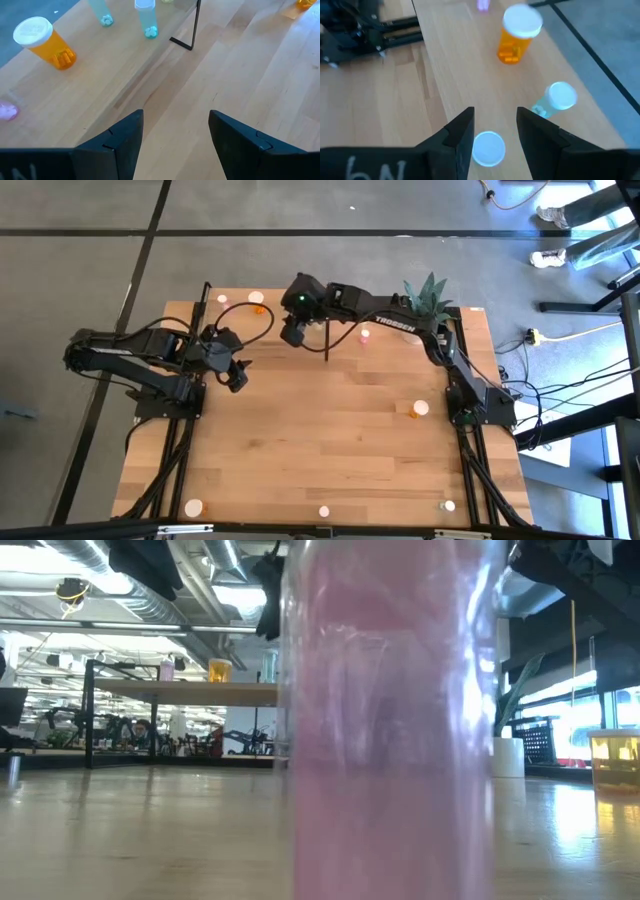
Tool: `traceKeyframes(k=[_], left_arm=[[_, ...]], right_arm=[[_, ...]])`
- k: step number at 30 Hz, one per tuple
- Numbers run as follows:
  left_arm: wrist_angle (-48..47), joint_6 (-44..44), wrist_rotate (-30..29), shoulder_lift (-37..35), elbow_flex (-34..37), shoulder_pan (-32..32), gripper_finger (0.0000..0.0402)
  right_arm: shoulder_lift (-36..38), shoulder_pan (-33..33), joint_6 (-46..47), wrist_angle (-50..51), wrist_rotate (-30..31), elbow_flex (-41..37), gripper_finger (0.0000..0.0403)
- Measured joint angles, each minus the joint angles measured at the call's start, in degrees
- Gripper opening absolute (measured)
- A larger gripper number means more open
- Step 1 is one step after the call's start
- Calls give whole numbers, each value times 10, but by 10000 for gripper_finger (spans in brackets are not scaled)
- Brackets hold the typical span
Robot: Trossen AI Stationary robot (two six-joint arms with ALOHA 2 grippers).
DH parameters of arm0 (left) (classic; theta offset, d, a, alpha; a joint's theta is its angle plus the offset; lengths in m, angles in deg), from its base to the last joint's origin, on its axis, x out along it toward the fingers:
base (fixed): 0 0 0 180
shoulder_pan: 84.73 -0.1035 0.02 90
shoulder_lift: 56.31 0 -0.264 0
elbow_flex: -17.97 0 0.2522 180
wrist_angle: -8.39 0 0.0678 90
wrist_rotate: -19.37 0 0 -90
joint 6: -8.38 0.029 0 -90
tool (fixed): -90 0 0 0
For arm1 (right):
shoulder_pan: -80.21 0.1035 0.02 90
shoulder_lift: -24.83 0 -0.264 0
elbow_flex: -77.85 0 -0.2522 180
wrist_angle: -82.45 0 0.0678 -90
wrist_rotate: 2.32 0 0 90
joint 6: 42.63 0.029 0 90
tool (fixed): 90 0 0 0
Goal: Pick and place medicine bottles onto shelf by color
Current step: Put the left blue pill bottle on the shelf aligned with the other blue pill bottle
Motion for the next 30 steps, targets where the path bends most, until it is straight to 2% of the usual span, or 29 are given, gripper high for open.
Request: traceKeyframes(k=[7, 14, 18, 25, 30], left_arm=[[0, 0, 0, 0, 0, 0, 218], [0, 0, 0, 0, 0, 0, 218], [0, 0, 0, 0, 0, 0, 218], [0, 0, 0, 0, 0, 0, 218], [0, 0, 0, 0, 0, 0, 218]], right_arm=[[33, 23, -75, 47, -23, 0, 149], [30, 51, -72, 137, -16, -11, 146], [28, 52, -60, 106, -5, -38, 115], [28, 51, -61, 64, -5, -75, 15], [28, 49, -67, 36, -5, -94, 12]])
